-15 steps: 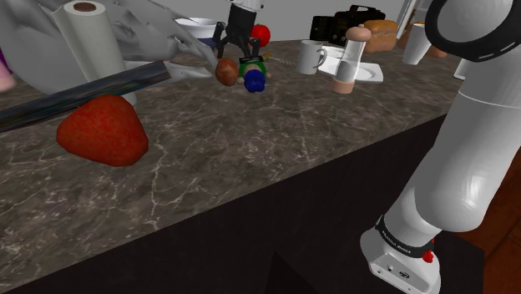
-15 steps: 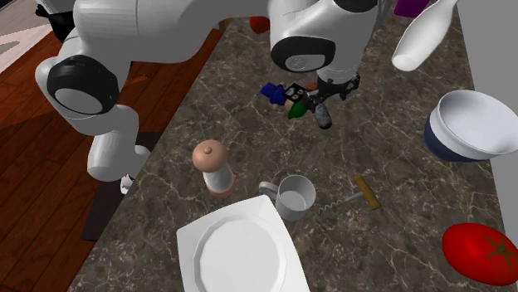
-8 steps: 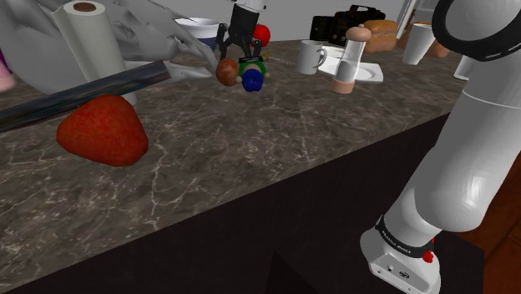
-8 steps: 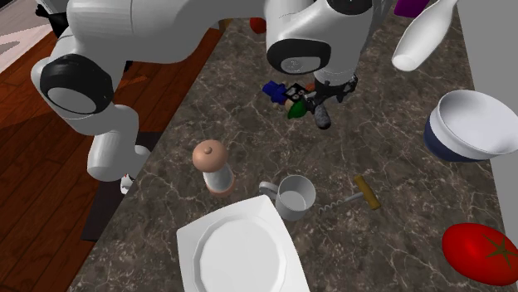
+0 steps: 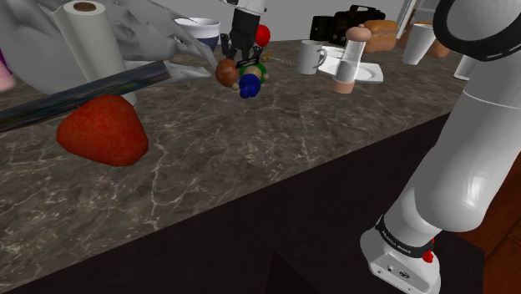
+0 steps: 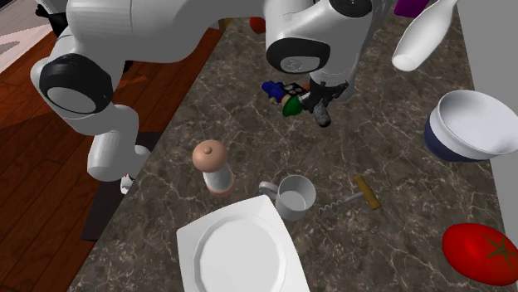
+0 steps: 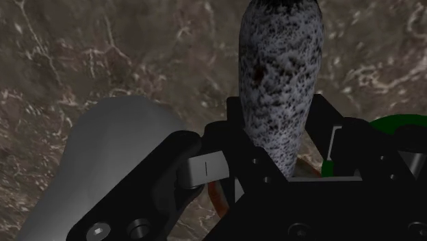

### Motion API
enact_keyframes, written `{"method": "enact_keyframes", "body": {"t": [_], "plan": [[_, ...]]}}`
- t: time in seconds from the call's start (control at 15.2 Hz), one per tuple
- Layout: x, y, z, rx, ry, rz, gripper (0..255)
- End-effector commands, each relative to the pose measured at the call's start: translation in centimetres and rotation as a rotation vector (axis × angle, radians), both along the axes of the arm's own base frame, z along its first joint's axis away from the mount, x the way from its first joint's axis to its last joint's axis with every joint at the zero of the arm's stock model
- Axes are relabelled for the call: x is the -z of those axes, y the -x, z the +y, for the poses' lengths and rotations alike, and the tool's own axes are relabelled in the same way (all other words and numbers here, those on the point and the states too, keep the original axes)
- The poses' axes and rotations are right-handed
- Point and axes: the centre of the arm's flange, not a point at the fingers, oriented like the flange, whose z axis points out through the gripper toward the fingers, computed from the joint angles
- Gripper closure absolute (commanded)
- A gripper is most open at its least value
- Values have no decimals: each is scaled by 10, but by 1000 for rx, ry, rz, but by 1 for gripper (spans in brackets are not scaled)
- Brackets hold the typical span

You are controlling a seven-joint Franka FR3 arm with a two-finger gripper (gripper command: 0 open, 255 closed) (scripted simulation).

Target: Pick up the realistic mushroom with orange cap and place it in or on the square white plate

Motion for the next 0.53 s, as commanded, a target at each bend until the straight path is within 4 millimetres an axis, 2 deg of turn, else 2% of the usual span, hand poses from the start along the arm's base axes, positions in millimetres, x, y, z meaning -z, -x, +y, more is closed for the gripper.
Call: {"method": "enact_keyframes", "body": {"t": [0.0, 0.46], "plan": [[15, -9, 6, -3, 3, 24, 255], [-22, -9, 6, -3, 3, 24, 255]]}}
